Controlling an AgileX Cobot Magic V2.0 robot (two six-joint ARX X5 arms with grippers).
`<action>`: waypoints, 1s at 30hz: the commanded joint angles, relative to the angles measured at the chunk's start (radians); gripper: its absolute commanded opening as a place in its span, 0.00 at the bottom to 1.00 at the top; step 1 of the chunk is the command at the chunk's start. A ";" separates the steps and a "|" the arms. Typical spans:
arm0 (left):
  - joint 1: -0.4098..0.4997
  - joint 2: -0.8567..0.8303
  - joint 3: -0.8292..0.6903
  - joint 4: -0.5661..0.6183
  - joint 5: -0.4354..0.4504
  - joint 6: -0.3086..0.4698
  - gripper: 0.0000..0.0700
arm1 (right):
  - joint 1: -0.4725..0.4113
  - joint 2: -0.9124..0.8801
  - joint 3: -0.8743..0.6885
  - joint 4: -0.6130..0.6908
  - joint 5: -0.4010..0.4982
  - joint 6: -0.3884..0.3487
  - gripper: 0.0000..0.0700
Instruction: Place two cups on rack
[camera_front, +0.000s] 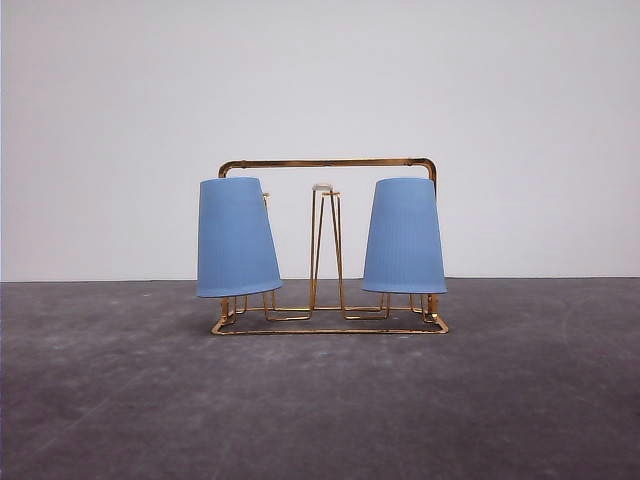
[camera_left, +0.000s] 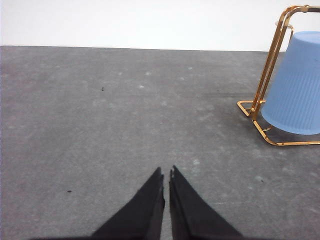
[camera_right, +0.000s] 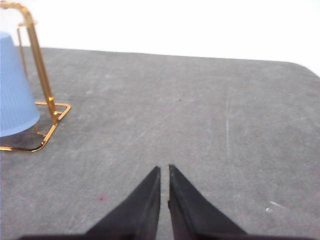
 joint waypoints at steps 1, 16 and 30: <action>0.001 0.000 -0.014 -0.006 -0.002 -0.008 0.00 | -0.006 -0.023 -0.014 0.004 -0.014 0.024 0.04; 0.001 0.000 -0.014 -0.006 -0.002 -0.008 0.00 | -0.016 -0.056 -0.017 -0.024 -0.024 0.019 0.04; 0.001 0.000 -0.014 -0.006 -0.002 -0.008 0.00 | -0.016 -0.056 -0.017 0.009 -0.024 0.020 0.04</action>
